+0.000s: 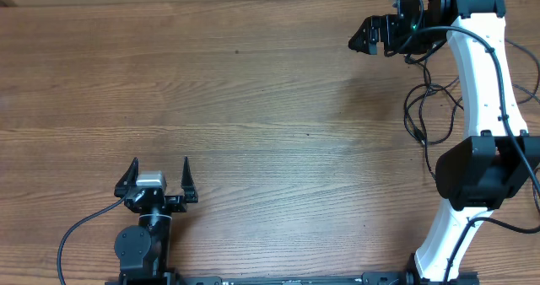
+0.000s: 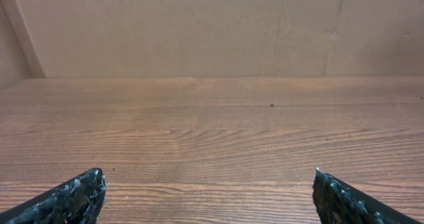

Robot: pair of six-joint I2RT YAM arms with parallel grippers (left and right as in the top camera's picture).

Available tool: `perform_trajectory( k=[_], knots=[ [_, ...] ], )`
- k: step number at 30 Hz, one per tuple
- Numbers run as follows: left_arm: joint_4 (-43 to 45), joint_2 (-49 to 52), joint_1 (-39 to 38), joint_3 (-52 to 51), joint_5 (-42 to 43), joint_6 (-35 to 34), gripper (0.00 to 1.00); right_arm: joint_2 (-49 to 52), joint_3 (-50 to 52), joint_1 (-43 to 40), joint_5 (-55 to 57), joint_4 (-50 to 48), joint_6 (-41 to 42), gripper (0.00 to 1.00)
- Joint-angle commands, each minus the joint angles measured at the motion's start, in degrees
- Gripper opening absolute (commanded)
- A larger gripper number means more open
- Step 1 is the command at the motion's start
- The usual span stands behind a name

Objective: Untangle cables

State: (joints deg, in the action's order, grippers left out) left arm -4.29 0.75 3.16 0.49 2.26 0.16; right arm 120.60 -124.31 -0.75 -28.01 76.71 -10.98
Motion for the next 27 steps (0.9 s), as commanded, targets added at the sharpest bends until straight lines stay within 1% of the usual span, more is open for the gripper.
perform_trajectory(
  k=[1, 4, 10, 11, 14, 16, 21, 27],
  knots=[
    [-0.2, -0.5, 0.6, -0.2, -0.8, 1.1, 1.0, -3.7, 0.1, 0.3, 0.6, -0.2, -0.4, 1.0],
    [-0.2, -0.5, 0.6, -0.2, -0.8, 1.1, 1.0, -7.6, 0.1, 0.7, 1.1, -0.3, -0.4, 1.0],
    [-0.2, -0.5, 0.6, -0.2, -0.8, 1.1, 1.0, -16.6, 0.1, 3.1, 9.3, -1.9, -0.6, 1.0],
    [-0.2, -0.5, 0.6, -0.2, -0.8, 1.1, 0.99, -17.9, 0.1, 3.8, 9.6, -2.6, -1.6, 1.0],
    [-0.2, -0.5, 0.6, -0.2, -0.8, 1.1, 1.0, -21.7, 0.1, 6.3, 9.6, -3.4, -6.7, 1.0],
    [-0.2, -0.5, 0.6, -0.2, -0.8, 1.1, 1.0, -23.6, 0.1, 8.1, 9.5, -4.2, -8.3, 1.0],
    [-0.2, -0.5, 0.6, -0.2, -0.8, 1.1, 1.0, -26.5, 0.1, 11.3, 8.6, -5.5, -8.6, 1.0],
    [-0.2, -0.5, 0.6, -0.2, -0.8, 1.1, 1.0, -27.1, 0.8, 11.7, 4.3, -3.2, -8.0, 1.0]
  ],
)
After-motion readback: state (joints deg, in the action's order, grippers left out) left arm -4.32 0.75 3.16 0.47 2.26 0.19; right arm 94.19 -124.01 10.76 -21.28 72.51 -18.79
